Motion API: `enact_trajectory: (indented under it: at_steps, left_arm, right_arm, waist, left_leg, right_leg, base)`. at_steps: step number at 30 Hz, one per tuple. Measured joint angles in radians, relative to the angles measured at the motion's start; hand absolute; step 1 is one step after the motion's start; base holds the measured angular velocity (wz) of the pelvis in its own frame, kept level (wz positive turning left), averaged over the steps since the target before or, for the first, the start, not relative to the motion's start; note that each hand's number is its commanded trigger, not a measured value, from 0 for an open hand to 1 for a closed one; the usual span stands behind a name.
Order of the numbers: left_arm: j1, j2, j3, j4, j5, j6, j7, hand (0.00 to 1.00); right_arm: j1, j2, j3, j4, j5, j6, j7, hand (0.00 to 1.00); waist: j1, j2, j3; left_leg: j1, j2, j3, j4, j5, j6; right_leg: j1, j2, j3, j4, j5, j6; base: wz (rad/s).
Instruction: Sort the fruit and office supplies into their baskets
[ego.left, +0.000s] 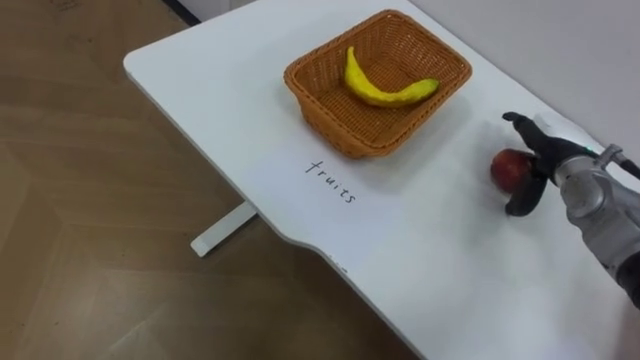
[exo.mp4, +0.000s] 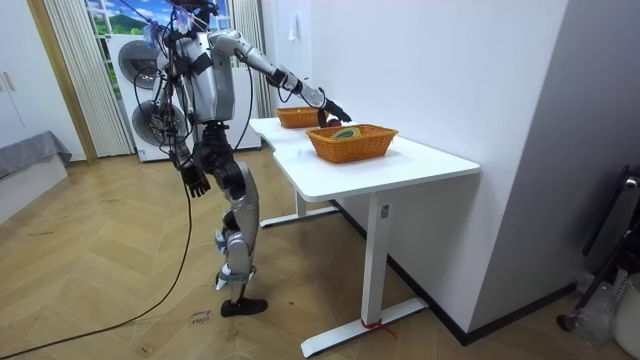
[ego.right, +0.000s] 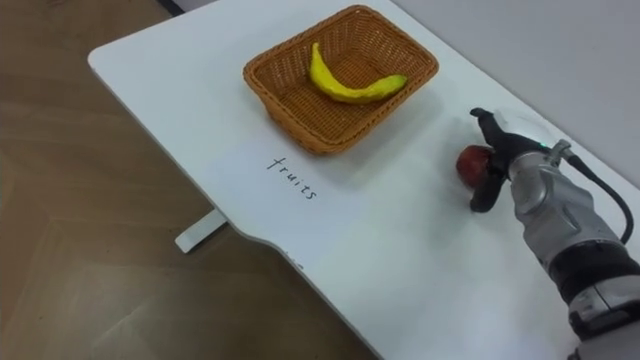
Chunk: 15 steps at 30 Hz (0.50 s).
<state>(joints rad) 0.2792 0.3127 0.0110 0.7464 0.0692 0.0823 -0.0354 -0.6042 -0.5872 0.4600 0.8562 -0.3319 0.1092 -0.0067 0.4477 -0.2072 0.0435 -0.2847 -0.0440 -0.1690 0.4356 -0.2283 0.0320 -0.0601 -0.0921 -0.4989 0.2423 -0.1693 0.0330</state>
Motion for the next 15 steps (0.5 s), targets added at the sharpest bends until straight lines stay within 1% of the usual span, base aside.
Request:
enact_trajectory:
  at_steps: [6,10,11,12,13,14,15]
  left_arm:
    - [-0.004,0.021,-0.019,0.0,0.0,-0.002,-0.016,0.0]
    - [-0.004,0.024,-0.024,0.0,0.0,-0.003,-0.016,0.0]
    - [-0.004,0.024,-0.025,0.0,0.0,-0.004,-0.016,0.0]
    - [-0.008,0.024,-0.03,-0.001,0.0,-0.006,-0.016,0.0]
    - [-0.01,0.024,-0.036,-0.001,0.0,-0.01,-0.016,0.0]
    - [-0.01,0.024,-0.036,-0.001,0.0,-0.012,-0.016,0.0]
    - [-0.011,0.024,-0.036,-0.001,0.0,-0.015,-0.016,0.0]
  right_arm:
    - [-0.009,-0.002,0.0,0.004,0.014,-0.008,0.019,1.0]
    - [-0.008,-0.006,0.019,0.013,0.023,-0.013,0.065,1.0]
    - [-0.007,-0.006,0.021,0.014,0.024,-0.015,0.063,1.0]
    - [-0.008,-0.006,0.023,0.026,0.025,-0.02,0.052,1.0]
    - [-0.009,-0.006,0.024,0.031,0.025,-0.021,0.044,1.0]
    - [-0.012,-0.006,0.023,0.033,0.025,-0.021,0.039,1.0]
    - [-0.024,-0.007,0.023,0.035,0.025,-0.022,0.041,1.0]
  waist:
    - [-0.001,0.001,0.0008]
    - [-0.004,0.002,0.0017]
    - [-0.005,0.003,0.002]
    - [-0.002,0.006,0.0044]
    - [0.0,0.009,0.0065]
    - [0.0,0.01,0.0065]
    - [-0.001,0.013,0.0088]
  left_leg:
    - [-0.006,0.003,0.001,0.0,0.002,-0.004]
    - [-0.007,0.006,0.002,0.0,0.005,-0.008]
    - [-0.007,0.007,0.002,0.001,0.005,-0.01]
    - [-0.01,0.009,0.002,0.003,0.004,-0.014]
    - [-0.017,0.014,0.001,0.006,0.004,-0.014]
    - [-0.019,0.015,0.002,0.006,0.005,-0.013]
    - [-0.024,0.015,0.001,0.006,0.011,-0.016]
  right_leg:
    - [-0.008,0.005,0.002,0.0,0.003,-0.005]
    - [-0.008,0.007,0.001,0.004,0.005,-0.008]
    - [-0.008,0.007,0.002,0.006,0.005,-0.008]
    - [-0.012,0.007,0.002,0.012,0.005,-0.008]
    - [-0.018,0.007,0.002,0.014,0.005,-0.008]
    - [-0.027,0.007,0.003,0.015,0.005,-0.008]
    - [-0.031,0.009,0.002,0.015,0.009,-0.014]
  base:
    - [-0.01]
    - [0.0]
    - [0.0]
    - [0.0]
    - [0.0]
    - [-0.03]
    - [0.0]
